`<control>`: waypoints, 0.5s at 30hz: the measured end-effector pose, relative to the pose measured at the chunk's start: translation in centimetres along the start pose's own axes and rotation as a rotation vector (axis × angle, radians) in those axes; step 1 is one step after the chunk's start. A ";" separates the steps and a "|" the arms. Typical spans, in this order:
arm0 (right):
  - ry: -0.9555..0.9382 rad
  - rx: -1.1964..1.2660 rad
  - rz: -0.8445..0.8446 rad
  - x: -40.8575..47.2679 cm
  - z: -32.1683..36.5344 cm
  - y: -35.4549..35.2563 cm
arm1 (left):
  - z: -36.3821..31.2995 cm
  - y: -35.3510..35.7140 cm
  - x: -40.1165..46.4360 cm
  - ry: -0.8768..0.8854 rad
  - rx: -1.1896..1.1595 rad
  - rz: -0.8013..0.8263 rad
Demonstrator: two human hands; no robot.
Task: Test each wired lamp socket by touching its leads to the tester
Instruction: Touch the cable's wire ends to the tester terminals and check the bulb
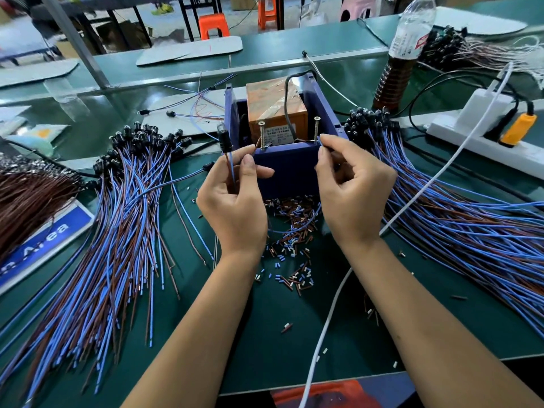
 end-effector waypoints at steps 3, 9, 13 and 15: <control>0.026 0.033 0.024 0.1 -0.2 0.1 | 0.1 -0.1 -0.1 -0.008 -0.012 -0.009; 0.060 0.064 0.052 0.0 -0.1 0.1 | 0.3 0.0 -0.1 -0.025 -0.048 0.006; 0.072 0.062 0.047 -0.1 0.0 -0.2 | 0.4 0.0 -0.2 -0.035 -0.062 0.011; 0.067 0.052 0.044 -0.1 0.0 -0.2 | 0.4 0.0 -0.2 -0.044 -0.071 0.011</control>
Point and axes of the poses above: each hand's wrist, its own x-axis towards the middle knuckle, its own y-axis out of the palm, z = x × y, the point moved 6 cm from there along x, towards the middle knuckle, and after that the axes turned 4 degrees about -y, right-handed, at the moved point
